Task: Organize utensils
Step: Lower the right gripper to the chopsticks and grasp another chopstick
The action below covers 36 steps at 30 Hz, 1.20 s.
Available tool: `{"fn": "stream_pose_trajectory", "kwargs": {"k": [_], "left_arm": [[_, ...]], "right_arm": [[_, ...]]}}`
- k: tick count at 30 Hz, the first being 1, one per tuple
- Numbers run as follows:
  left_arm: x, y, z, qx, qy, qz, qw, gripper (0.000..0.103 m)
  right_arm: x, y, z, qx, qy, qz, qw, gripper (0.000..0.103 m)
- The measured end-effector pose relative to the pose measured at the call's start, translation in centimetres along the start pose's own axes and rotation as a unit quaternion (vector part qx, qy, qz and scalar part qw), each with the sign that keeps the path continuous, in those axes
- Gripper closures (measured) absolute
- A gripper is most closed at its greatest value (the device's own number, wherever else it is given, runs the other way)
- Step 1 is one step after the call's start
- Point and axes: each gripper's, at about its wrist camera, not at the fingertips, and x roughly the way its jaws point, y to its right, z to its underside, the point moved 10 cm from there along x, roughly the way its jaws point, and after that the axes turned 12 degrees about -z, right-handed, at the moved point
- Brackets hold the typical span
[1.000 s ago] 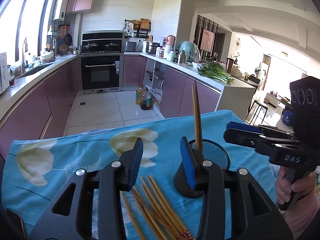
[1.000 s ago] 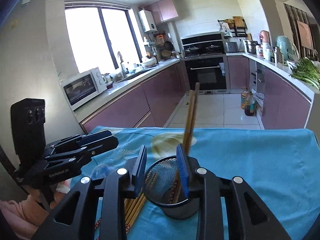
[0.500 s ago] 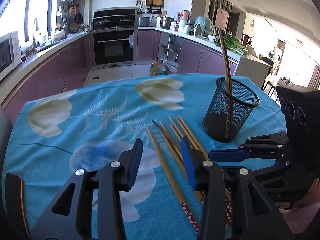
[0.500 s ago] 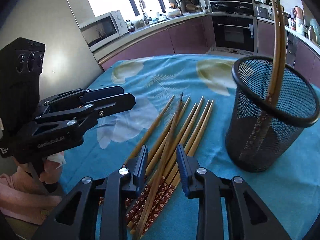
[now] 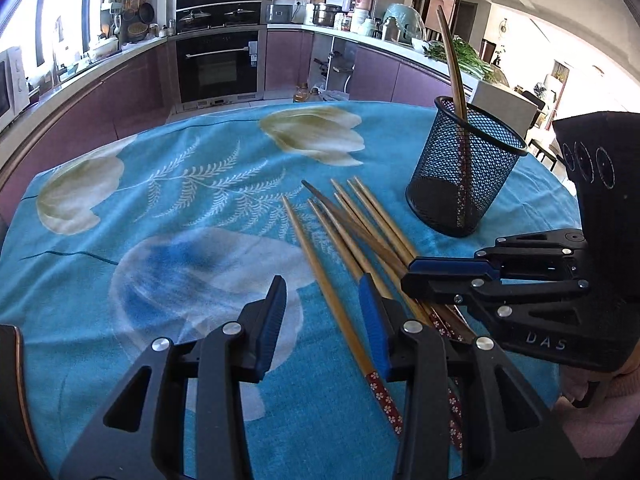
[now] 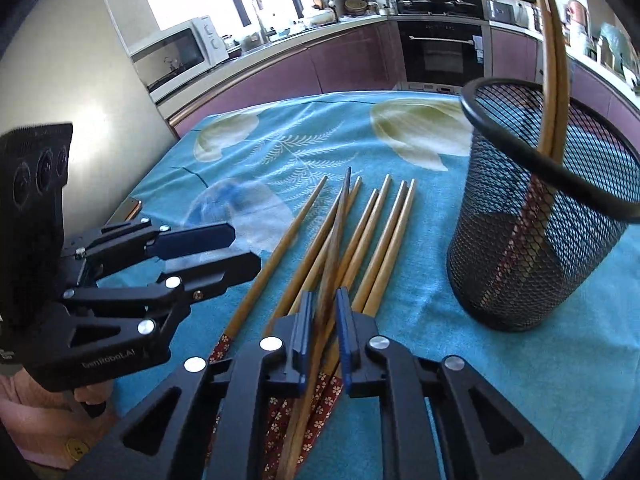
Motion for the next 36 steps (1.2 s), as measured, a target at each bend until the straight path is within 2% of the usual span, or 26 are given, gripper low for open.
{"fn": "stream_pose_trajectory", "kwargs": {"k": [3, 10, 18, 28, 33, 36], "left_arm": [[0.4, 0.2, 0.2, -0.001, -0.007, 0.006, 1.0000, 0.067], [1.2, 0.7, 0.6, 0.009, -0.024, 0.007, 0.9997, 0.071], [2.0, 0.7, 0.9, 0.015, -0.039, 0.004, 0.9991, 0.081], [2.4, 0.7, 0.6, 0.025, -0.048, -0.006, 0.9985, 0.082], [2.6, 0.5, 0.4, 0.017, -0.046, -0.018, 0.9987, 0.094], [2.5, 0.4, 0.4, 0.005, -0.045, -0.016, 0.9988, 0.095]], "right_arm": [[-0.3, 0.7, 0.0, 0.030, 0.011, -0.013, 0.999, 0.097], [-2.0, 1.7, -0.2, 0.052, 0.036, -0.010, 0.998, 0.097], [-2.8, 3.9, 0.9, 0.080, 0.034, 0.004, 0.996, 0.097], [-2.1, 4.1, 0.3, 0.037, 0.018, 0.052, 0.998, 0.094], [-1.9, 4.3, 0.0, 0.030, 0.018, 0.057, 0.998, 0.096], [-2.0, 4.3, 0.0, 0.033, 0.021, 0.054, 0.998, 0.097]]}}
